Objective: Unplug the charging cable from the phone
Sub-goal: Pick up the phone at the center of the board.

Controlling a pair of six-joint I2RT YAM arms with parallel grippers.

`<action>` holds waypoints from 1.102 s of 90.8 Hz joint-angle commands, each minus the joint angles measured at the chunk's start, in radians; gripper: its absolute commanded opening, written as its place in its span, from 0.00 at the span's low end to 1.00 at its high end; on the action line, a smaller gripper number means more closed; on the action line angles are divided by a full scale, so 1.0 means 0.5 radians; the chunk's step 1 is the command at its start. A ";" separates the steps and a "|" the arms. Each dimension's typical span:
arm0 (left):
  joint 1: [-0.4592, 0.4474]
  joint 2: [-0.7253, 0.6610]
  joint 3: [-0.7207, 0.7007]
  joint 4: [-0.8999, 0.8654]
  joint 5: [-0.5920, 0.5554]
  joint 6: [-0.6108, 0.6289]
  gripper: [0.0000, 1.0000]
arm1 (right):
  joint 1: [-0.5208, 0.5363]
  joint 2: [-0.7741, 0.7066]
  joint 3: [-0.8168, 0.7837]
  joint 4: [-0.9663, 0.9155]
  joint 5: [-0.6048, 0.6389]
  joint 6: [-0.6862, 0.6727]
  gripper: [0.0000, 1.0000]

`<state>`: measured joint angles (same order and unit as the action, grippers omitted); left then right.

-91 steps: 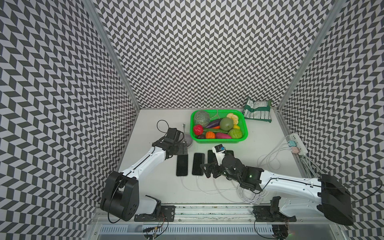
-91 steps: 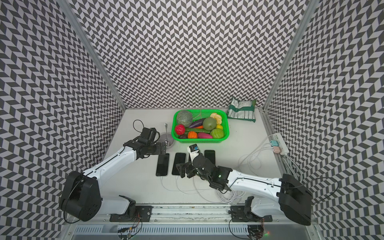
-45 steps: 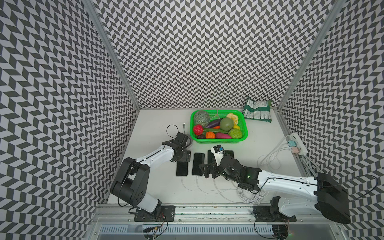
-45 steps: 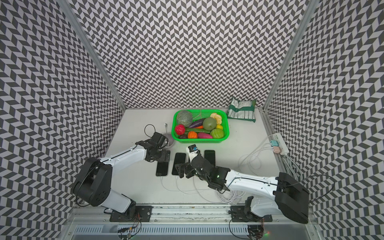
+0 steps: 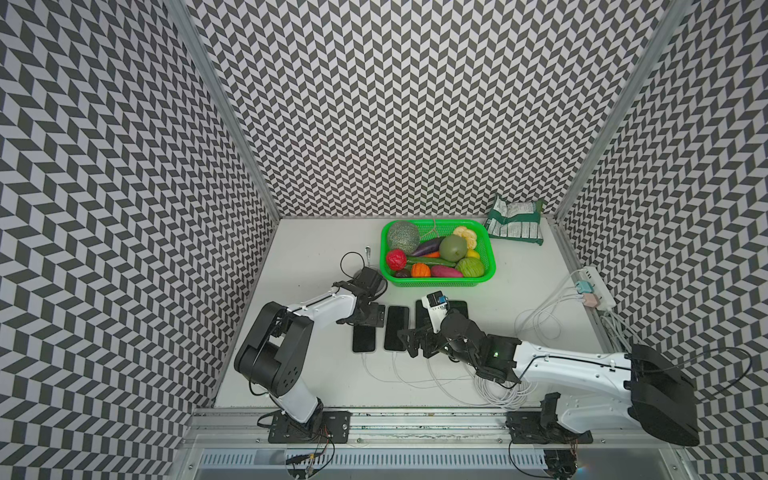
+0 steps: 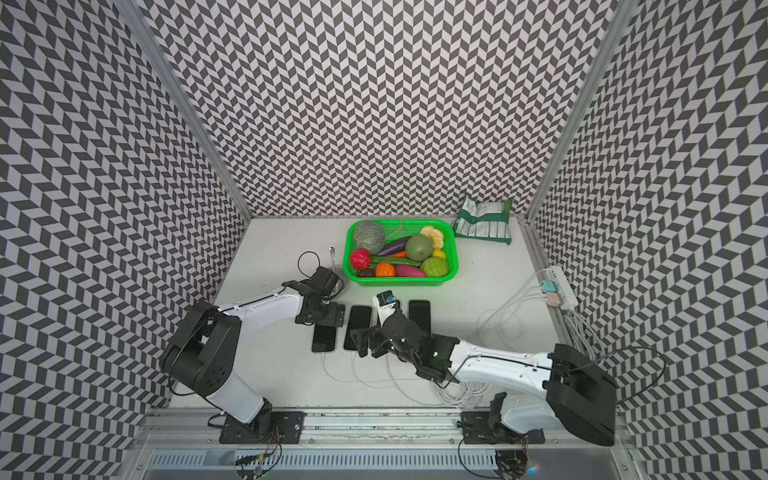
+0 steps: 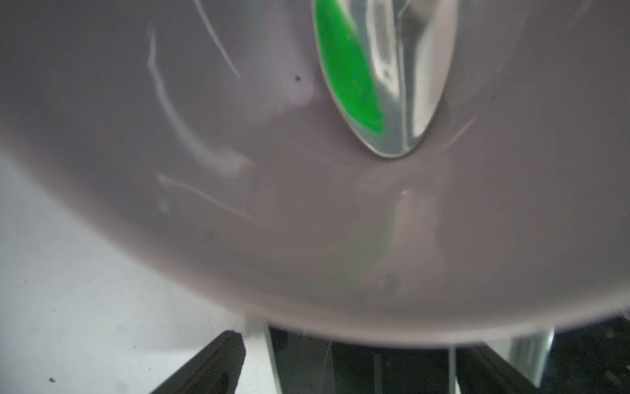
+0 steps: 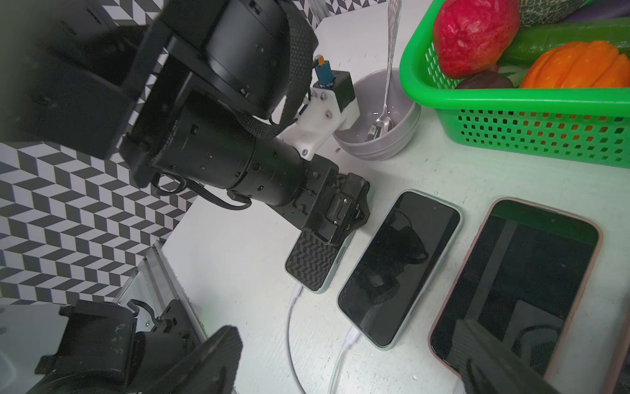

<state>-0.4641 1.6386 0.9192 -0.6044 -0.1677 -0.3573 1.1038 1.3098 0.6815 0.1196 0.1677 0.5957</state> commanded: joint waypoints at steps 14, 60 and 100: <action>-0.012 0.042 0.026 -0.028 0.002 -0.009 1.00 | 0.013 0.022 -0.020 0.109 0.011 0.011 1.00; 0.008 0.127 -0.001 0.032 0.129 -0.049 0.92 | 0.012 -0.090 -0.056 0.035 0.072 -0.001 1.00; 0.018 0.217 0.000 -0.007 -0.035 -0.080 0.73 | 0.013 -0.130 -0.038 -0.009 0.088 -0.024 1.00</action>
<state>-0.4614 1.6833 0.9485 -0.5751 -0.1284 -0.3965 1.1038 1.2716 0.6590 0.0975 0.1925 0.5922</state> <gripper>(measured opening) 0.771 0.997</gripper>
